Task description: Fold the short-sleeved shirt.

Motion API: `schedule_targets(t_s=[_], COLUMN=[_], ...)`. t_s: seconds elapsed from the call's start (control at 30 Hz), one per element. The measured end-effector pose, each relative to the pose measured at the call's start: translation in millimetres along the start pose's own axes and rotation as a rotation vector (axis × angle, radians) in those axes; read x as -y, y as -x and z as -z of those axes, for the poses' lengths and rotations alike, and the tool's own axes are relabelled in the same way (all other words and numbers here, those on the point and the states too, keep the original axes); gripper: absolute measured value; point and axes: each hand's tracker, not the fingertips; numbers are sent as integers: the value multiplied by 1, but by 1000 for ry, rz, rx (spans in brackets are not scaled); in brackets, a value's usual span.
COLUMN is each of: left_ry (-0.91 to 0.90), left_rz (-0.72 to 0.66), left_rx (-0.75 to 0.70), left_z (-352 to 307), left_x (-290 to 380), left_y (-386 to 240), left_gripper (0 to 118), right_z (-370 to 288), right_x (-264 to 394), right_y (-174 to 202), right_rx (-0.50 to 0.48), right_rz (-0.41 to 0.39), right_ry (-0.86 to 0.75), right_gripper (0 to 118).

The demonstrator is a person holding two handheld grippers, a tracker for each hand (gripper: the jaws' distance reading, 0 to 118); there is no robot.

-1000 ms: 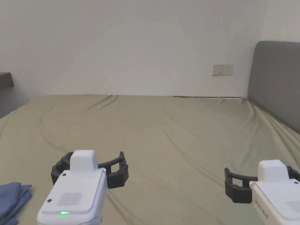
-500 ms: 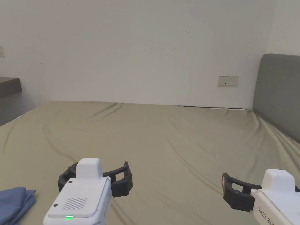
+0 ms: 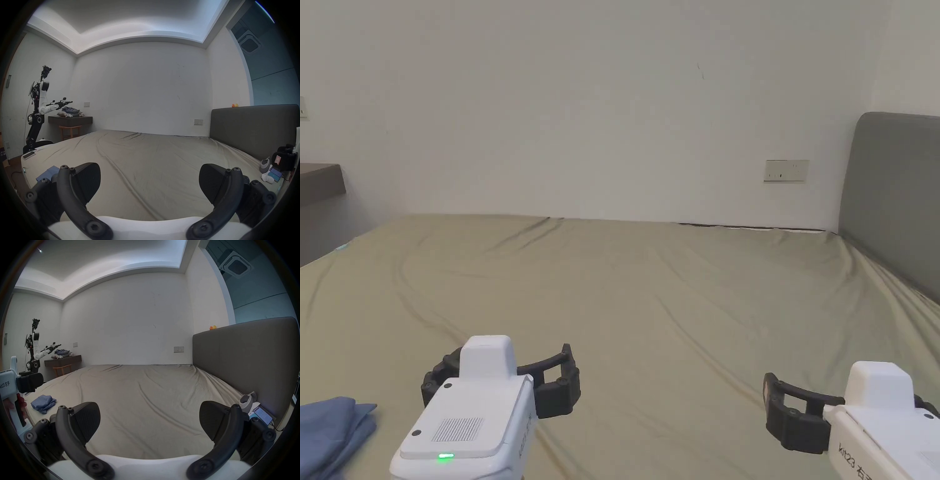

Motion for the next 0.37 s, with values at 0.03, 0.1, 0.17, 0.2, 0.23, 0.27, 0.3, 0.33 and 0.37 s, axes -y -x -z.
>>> schedule_targets(t_s=[0.03, 0.1, 0.17, 0.2, 0.23, 0.27, 0.3, 0.33, 0.37], left_ry=[1, 2, 2, 3, 2, 2, 1, 0, 0], left_rz=[0, 0, 0, -1, -2, -2, -1, 0, 1], left_rx=[0, -1, 0, 0, 1, 1, -1, -2, 0], left_z=[0, 0, 0, 1, 1, 0, 0, 0, 0], left_x=[0, 0, 0, 0, 0, -1, -1, -1, -1], left_y=[0, 1, 1, 1, 2, 1, 0, 0, 1], left_gripper=[118, 118, 118, 118, 118, 118, 118, 118, 118], right_z=[1, 1, 1, 1, 1, 1, 1, 1, 1], right_x=[3, 5, 6, 6, 6, 5, 5, 5, 5], right_y=[-1, 0, -1, -2, -2, -2, -3, -4, -4], right_rx=[10, 35, 38, 46, 47, 48, 50, 49, 50], right_rz=[3, -22, -30, -23, -18, -15, -14, -16, -19], right_ry=[10, -5, -8, -9, -13, -13, -11, -11, -11], right_gripper=[118, 118, 118, 118, 118, 118, 118, 118, 118])
